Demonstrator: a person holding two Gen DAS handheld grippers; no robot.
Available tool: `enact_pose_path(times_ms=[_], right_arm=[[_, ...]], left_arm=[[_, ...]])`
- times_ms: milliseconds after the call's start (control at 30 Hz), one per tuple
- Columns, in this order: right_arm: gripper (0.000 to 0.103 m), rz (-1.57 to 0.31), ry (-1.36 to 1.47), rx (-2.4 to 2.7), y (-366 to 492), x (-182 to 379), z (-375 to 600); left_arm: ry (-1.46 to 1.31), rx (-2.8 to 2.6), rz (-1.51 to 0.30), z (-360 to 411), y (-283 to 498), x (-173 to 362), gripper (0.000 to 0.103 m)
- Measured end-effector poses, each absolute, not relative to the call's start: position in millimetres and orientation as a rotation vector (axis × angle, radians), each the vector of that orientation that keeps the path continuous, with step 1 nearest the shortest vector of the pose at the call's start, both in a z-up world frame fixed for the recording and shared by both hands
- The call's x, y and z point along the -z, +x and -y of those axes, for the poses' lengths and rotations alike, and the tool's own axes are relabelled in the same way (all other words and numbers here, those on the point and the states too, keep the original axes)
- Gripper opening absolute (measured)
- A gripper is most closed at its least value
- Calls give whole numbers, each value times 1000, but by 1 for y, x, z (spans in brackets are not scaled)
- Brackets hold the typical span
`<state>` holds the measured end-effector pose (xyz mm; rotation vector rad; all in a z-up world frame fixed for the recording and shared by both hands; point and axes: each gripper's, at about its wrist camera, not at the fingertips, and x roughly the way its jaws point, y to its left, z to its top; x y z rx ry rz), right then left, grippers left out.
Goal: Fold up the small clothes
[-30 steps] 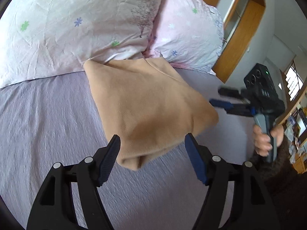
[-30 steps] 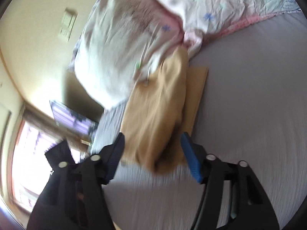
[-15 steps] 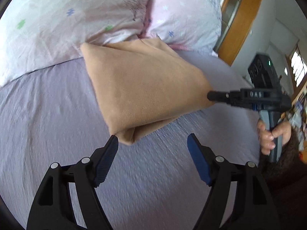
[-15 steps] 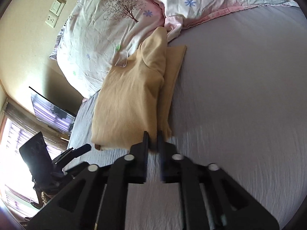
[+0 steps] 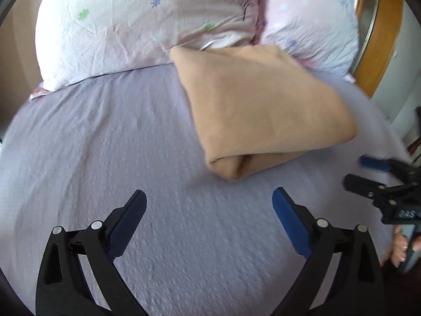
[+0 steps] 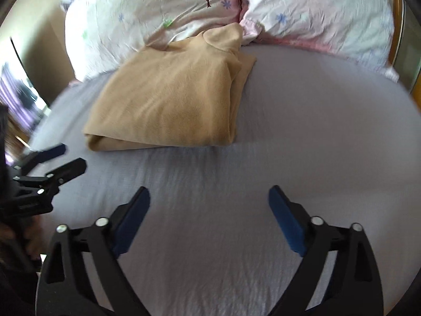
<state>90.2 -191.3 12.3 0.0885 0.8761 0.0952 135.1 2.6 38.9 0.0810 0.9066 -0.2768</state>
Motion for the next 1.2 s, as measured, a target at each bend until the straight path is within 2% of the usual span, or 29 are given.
enact_pose_path(times_ms=[167,333,1200], right_arm=[[95,-897,44,-78,98,-2,184],[101,-891,-18,-42,101,2,173],[101,-869,-18,-40,96,1,174]], left_arm=[[116,240,-935,-1,136,-26,99],[142,238,-946,2,137,-23,102],[151,237,-943,3,134,-24,102]])
